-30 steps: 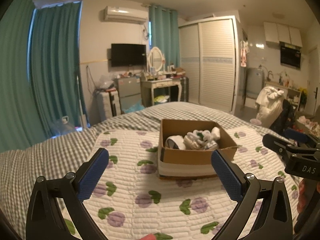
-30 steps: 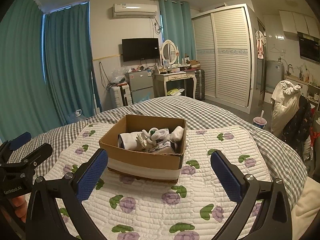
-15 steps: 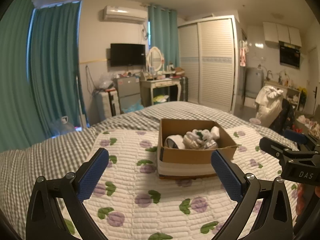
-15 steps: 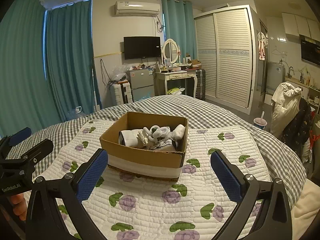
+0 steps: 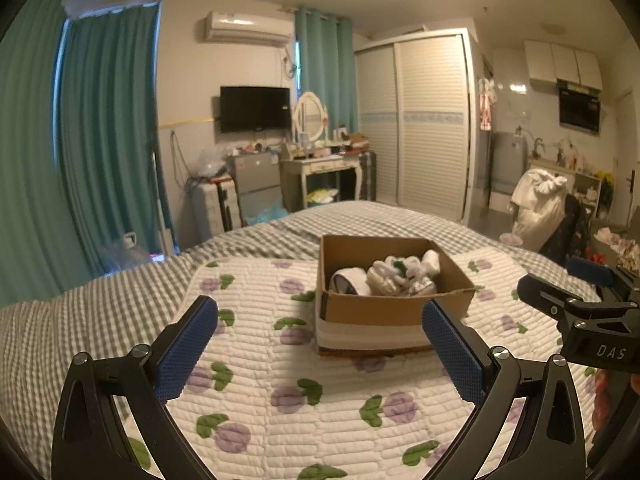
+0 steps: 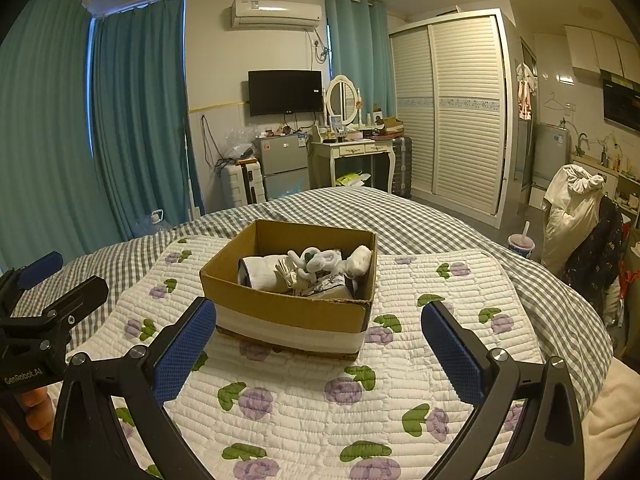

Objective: Organize soft objects

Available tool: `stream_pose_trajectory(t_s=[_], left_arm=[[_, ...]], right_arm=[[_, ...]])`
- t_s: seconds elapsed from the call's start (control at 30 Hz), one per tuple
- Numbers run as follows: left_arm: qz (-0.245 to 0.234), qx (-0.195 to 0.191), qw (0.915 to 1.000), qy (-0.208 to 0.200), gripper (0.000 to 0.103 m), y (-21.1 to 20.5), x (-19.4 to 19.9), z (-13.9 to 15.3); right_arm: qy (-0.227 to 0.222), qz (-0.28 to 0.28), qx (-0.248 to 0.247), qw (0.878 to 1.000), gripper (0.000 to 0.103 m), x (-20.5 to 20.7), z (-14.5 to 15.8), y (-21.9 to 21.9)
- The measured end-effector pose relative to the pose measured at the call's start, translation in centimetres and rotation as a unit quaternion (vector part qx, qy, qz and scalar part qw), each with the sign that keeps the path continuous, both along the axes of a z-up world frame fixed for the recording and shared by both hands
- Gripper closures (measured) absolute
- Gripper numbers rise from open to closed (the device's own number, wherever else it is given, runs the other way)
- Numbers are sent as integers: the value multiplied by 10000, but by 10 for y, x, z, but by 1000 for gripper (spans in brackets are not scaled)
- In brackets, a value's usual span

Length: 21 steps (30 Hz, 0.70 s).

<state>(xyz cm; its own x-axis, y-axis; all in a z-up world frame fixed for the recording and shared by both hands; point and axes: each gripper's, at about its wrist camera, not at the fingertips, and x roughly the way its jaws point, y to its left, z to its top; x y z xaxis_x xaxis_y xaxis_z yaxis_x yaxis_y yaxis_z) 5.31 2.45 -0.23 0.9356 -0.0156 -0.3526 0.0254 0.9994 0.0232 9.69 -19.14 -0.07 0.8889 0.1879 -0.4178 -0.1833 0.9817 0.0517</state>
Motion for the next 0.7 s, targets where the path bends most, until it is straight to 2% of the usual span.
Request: stream_pose_trajectory(t_s=[0.7], left_arm=[[-57, -11, 10000, 44, 0, 1, 2, -2]], right_arm=[[43, 27, -21, 10000, 0, 0, -5, -2]])
